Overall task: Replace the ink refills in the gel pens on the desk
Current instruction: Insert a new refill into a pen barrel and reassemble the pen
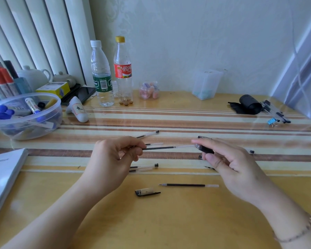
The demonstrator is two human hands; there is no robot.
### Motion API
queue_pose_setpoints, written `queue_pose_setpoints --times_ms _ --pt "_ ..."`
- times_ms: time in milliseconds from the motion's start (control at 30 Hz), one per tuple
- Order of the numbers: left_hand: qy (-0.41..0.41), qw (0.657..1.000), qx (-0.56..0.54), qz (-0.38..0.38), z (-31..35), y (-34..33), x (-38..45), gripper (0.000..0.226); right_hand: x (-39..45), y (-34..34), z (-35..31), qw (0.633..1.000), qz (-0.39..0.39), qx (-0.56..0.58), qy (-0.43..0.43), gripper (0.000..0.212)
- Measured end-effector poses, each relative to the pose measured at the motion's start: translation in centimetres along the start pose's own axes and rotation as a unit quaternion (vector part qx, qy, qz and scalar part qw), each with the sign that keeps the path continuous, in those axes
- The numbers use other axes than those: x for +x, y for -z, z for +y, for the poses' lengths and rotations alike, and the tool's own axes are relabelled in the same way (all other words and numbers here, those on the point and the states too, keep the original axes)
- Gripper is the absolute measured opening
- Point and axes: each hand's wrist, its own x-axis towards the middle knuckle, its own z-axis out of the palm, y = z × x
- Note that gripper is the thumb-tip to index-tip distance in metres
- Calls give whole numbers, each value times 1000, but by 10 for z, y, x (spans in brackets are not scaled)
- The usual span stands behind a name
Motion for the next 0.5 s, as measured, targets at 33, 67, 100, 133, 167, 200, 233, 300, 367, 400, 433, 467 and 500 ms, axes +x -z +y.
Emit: queue_pose_setpoints --times_ms 33,67,100,133,167,200,233,300,367,400,433,467,500 --pt "-2 1000 4 -2 0 0 0 25 0 0 0 1000 -2 5 3 39" --pt "-3 1000 7 -3 0 0 0 26 0 0 -1 1000 -4 8 3 39" --pt "-5 1000 11 -3 0 0 0 26 0 1 -1 1000 -6 8 2 38" --pt "-7 1000 14 -4 0 0 0 27 0 1 -1 1000 -8 5 0 38" --pt "-9 1000 16 -7 0 0 0 27 0 1 -1 1000 -9 2 0 38" --pt "-9 1000 15 -8 0 -1 -1 27 -1 1 0 1000 -11 -1 1 38" --pt "-7 1000 11 -9 0 -1 -1 27 -1 1 0 1000 -12 -1 0 38" --pt "-1 1000 5 -6 -1 -1 0 26 -1 1 1 1000 -8 4 -10 38" --pt "3 1000 -3 -1 -2 -1 0 26 -1 1 3 1000 -5 5 -15 42" --pt "4 1000 -5 1 -2 -1 0 26 -1 1 4 1000 -6 1 -13 42" --pt "3 1000 -4 -1 -2 -1 0 25 -1 1 4 1000 -9 -3 -9 42" --pt "1 1000 0 -3 -2 -1 0 25 -1 1 4 1000 -13 -4 -6 42" --pt "0 1000 3 -6 -2 -1 0 25 -1 0 3 1000 -17 -3 -6 41"
